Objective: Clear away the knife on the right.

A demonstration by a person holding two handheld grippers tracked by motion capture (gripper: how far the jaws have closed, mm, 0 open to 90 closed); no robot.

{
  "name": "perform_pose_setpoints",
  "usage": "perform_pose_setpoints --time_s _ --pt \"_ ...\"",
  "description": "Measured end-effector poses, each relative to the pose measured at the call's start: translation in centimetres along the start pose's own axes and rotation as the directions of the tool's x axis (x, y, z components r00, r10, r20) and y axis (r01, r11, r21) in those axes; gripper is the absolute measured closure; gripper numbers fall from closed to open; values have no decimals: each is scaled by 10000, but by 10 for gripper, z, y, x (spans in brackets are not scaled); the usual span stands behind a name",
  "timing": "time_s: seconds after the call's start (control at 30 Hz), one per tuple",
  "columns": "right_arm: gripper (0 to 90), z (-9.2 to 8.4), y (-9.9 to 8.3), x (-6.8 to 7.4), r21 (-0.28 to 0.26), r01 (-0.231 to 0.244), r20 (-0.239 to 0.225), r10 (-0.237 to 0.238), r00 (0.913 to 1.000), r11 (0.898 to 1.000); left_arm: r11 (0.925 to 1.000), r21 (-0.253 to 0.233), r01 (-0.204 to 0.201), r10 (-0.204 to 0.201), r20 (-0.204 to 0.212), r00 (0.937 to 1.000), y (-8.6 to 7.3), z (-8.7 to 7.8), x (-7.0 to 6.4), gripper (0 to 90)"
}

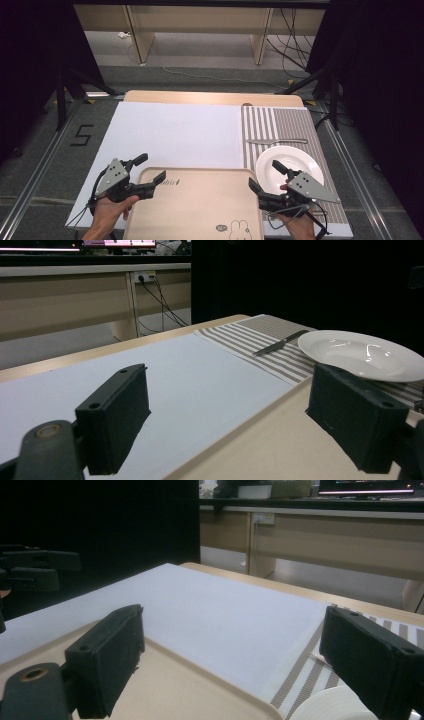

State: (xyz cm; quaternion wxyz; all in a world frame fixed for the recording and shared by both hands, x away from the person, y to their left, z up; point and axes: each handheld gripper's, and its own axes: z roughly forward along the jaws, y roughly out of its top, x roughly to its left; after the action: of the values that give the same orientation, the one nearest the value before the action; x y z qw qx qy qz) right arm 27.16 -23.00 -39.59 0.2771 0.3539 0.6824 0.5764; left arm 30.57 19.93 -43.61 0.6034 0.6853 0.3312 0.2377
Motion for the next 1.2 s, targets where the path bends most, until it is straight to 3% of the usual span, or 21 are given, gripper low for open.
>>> perform_pose_setpoints --time_s 0.03,0.13,0.3,0.47,0.5,0.53,0.57,0.67,0.7,0.73,0.77,0.83,0.87,0.9,0.93,0.97,1.0,1.1,1.13,1.17,1.2 --pt "117 -2 3 -1 306 -316 -95 319 9994 9990 10000 18 6 -6 25 10000 0 0 0 160" --pt "117 -3 12 -10 378 -228 -16 228 9997 9990 10000 10 19 -19 40 10000 0 1 0 160" --pt "116 -1 35 -28 719 -607 -15 610 9981 9956 10000 25 30 -30 17 10000 0 0 0 160" --pt "115 3 55 -38 1099 -68 337 32 9994 9939 10000 47 -17 17 21 10000 0 1 0 160" --pt "115 6 59 -42 1072 256 320 -292 9991 9939 10000 40 -13 13 12 10000 0 1 0 160" --pt "115 10 67 -49 1332 509 301 -554 9980 9898 10000 50 -2 2 0 10000 0 1 0 160" --pt "115 10 67 -49 1332 509 301 -554 9980 9898 10000 70 -14 14 -2 10000 0 1 0 160" --pt "115 19 78 -62 1998 629 170 -676 9976 9778 10000 47 -15 15 -2 10000 0 1 1 160" --pt "116 26 85 -70 2544 864 -39 -883 9961 9632 10000 46 -15 15 2 10000 0 1 1 160" --pt "116 31 87 -75 2750 960 -148 -956 9953 9566 10000 50 -32 32 0 10000 0 1 1 160" --pt "116 31 87 -75 2750 960 -148 -956 9953 9566 10000 68 -39 39 9 10000 0 1 1 160" --pt "123 43 94 -91 3340 1094 -296 -1056 9940 9362 10000 50 -29 29 38 10000 0 2 1 160" --pt "123 43 94 -91 3340 1094 -296 -1056 9940 9362 10000 -21 -8 8 103 9999 0 2 1 160" --pt "124 54 97 -101 3753 1157 -327 -1116 9932 9196 10000 -45 23 -23 107 9999 0 3 1 160" --pt "124 54 97 -101 3753 1157 -327 -1116 9932 9196 10000 50 -25 25 59 10000 0 3 1 160" --pt "125 64 100 -111 4235 1203 -377 -1152 9926 8979 10000 82 -47 46 80 10000 0 3 1 160" --pt "125 64 100 -111 4235 1203 -377 -1152 9926 8979 9999 115 -60 59 85 9999 0 4 1 160" --pt "130 79 101 -126 4911 1248 -361 -1231 9917 8621 10000 82 -28 28 74 10000 0 4 1 160" --pt "131 89 101 -136 5282 1136 -271 -1170 9928 8415 10000 37 -17 16 97 10000 1 4 1 160" --pt "137 93 100 -141 5478 1234 -407 -1210 9918 8274 10000 20 -30 30 148 9999 0 5 1 160" --pt "137 93 100 -141 5478 1234 -407 -1210 9918 8274 10000 20 -30 30 148 9999 0 5 1 160"
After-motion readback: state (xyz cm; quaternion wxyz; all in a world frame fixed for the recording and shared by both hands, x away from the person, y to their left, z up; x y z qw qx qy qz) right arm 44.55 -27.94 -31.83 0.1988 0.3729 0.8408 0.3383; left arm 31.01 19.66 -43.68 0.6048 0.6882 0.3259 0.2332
